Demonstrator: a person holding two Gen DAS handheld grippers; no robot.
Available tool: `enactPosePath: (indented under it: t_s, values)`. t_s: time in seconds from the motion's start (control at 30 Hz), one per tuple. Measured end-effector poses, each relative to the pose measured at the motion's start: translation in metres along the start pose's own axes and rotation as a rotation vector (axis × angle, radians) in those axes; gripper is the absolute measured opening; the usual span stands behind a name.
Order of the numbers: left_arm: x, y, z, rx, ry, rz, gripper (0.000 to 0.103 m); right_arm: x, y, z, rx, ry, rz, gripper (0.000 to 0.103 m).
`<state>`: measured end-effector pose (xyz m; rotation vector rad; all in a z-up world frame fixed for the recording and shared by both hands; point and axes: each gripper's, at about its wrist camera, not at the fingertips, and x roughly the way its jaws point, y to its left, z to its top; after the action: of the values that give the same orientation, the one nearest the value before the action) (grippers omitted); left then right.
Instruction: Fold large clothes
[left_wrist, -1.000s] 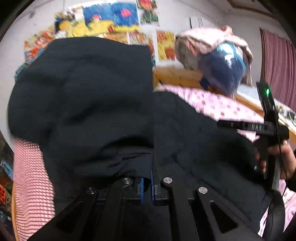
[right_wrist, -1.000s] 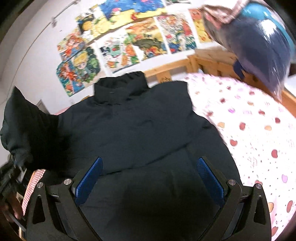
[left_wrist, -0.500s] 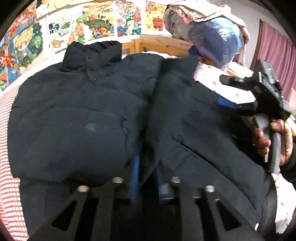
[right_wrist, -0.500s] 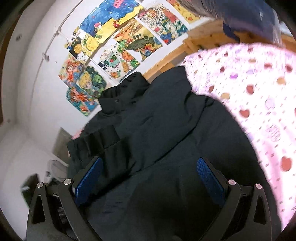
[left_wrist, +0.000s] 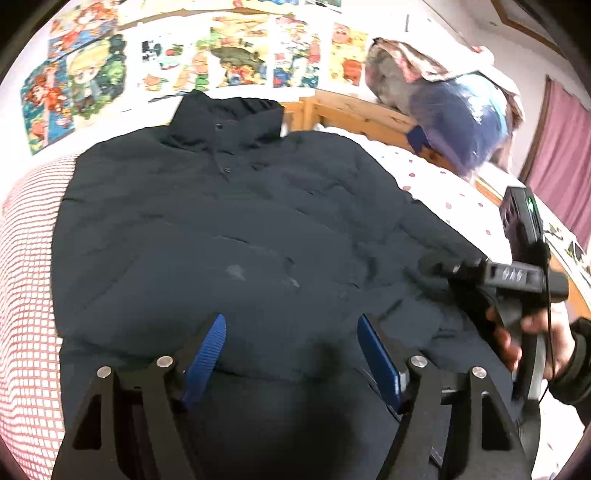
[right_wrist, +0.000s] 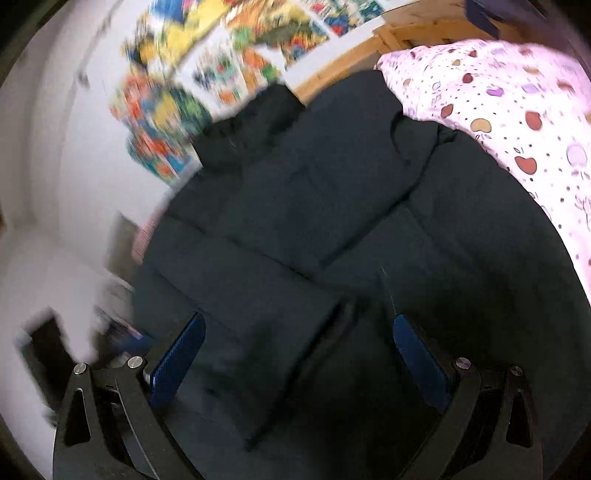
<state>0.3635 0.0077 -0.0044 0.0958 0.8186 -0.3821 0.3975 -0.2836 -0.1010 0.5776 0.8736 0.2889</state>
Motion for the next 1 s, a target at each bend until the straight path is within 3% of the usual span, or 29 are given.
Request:
enactPosePath:
  t_s: [0.07,0.13,0.17,0.2,0.33,0.43,0.7,0.9,1.0]
  values:
    - [-0.003,0.004,0.002,-0.018,-0.016,0.023,0.079,0.009,0.007,-0.001,-0.033,0.015,-0.044,0.09]
    - [-0.006,0.009,0.004,-0.033,-0.032,0.041,0.082,0.017,0.014,-0.001,-0.045,0.037,-0.033,0.065]
    - [-0.007,0.012,0.005,-0.041,-0.041,0.047,0.084,0.019,0.016,-0.001,-0.045,0.038,-0.034,0.057]
    - [-0.008,0.013,0.006,-0.05,-0.048,0.052,0.084,0.019,0.019,-0.001,-0.048,0.035,-0.042,0.041]
    - [-0.013,0.025,0.01,-0.091,-0.074,0.086,0.085,0.017,0.035,0.005,-0.099,0.019,-0.075,0.013]
    - [-0.017,0.035,0.011,-0.129,-0.095,0.121,0.085,-0.002,0.041,0.014,-0.152,-0.033,-0.088,0.006]
    - [-0.013,0.069,0.019,-0.236,-0.094,0.244,0.085,-0.046,0.06,0.049,-0.266,-0.213,-0.148,0.004]
    - [0.005,0.099,0.026,-0.317,-0.055,0.28,0.085,-0.049,0.075,0.078,-0.391,-0.353,-0.297,0.004]
    - [0.02,0.11,0.028,-0.358,-0.027,0.283,0.085,-0.042,0.077,0.085,-0.433,-0.361,-0.379,0.007]
